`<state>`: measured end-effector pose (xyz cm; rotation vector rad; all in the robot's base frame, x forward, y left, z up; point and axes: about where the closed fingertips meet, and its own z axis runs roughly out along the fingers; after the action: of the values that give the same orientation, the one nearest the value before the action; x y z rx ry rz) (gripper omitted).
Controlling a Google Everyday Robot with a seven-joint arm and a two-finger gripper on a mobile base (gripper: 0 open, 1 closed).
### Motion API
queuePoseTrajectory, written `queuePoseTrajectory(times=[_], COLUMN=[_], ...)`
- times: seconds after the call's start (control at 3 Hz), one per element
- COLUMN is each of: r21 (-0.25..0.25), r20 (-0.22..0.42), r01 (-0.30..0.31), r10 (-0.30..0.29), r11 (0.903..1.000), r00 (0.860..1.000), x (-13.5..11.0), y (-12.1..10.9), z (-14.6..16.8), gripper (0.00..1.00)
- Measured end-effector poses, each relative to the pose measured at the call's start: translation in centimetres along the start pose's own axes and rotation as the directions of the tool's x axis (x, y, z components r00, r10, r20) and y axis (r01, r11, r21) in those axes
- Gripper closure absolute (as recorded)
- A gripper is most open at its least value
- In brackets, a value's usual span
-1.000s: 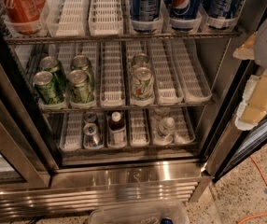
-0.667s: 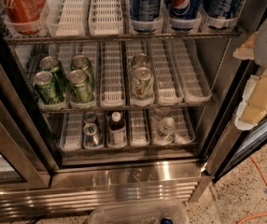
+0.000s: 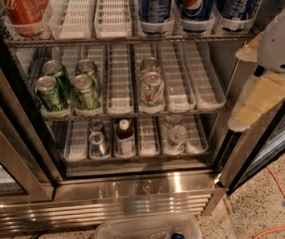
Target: Pick pepsi can from top shelf of fridge
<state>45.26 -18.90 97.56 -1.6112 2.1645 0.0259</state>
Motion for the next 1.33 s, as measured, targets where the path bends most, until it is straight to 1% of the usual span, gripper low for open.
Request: queuePoseTrajectory(times=[0.33, 0.67, 1.0, 1.33], r21=[0.009, 0.024, 0.034, 0.033], r20=[0.106, 0.19, 0.258, 0.309], r01=[-0.053, -0.07, -0.073, -0.055], r10=[0.052, 0.064, 0.062, 0.042], r11=[0.9986, 0.9973, 0.9967, 0.998], r00=[0.993, 0.98, 0.964, 0.95], x=[-2.1, -4.7, -7.2, -10.2], y=[0.4, 0.9, 1.3, 1.7], z=[0.6, 0.9, 1.2, 1.4], gripper=[0.0, 0.0, 0.0, 0.0])
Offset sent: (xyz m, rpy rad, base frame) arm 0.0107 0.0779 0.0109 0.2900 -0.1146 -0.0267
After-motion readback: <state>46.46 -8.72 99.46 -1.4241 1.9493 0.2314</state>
